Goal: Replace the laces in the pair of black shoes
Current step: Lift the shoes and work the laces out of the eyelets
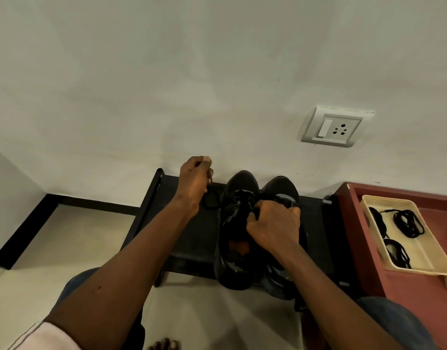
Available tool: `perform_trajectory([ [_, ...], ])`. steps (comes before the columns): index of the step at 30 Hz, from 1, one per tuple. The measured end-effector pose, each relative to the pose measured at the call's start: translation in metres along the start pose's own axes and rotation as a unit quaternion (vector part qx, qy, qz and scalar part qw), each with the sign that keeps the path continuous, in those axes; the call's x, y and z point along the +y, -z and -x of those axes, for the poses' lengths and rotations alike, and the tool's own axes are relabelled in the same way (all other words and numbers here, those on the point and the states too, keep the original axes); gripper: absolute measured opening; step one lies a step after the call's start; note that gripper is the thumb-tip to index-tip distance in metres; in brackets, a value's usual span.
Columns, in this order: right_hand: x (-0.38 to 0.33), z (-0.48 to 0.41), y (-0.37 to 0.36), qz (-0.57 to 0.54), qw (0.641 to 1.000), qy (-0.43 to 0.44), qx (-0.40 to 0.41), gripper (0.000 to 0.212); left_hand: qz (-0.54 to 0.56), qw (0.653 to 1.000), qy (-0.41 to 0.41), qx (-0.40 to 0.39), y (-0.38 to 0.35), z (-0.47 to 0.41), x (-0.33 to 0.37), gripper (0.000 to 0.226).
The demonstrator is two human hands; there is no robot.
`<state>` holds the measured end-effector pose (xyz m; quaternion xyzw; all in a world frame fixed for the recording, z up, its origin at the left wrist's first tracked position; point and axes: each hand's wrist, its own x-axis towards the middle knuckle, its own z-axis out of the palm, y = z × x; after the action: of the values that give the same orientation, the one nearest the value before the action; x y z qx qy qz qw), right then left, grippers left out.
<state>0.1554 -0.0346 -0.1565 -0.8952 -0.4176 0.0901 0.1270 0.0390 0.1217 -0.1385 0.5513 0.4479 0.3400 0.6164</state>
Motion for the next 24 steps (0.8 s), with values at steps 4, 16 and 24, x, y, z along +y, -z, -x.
perform_trajectory([
  [4,-0.002,-0.001,-0.001,0.002,1.000,0.007,0.014,0.016,-0.349,0.930,-0.111,-0.028,0.003,0.005,-0.010,0.012],
  [16,-0.011,-0.013,-0.002,-0.021,0.999,0.045,-0.022,0.049,-0.445,0.868,-0.096,-0.197,-0.014,0.023,-0.034,0.075],
  [24,-0.002,-0.017,0.002,-0.031,0.998,0.050,-0.032,0.057,-0.456,0.868,-0.125,-0.153,-0.016,0.028,-0.033,0.059],
])
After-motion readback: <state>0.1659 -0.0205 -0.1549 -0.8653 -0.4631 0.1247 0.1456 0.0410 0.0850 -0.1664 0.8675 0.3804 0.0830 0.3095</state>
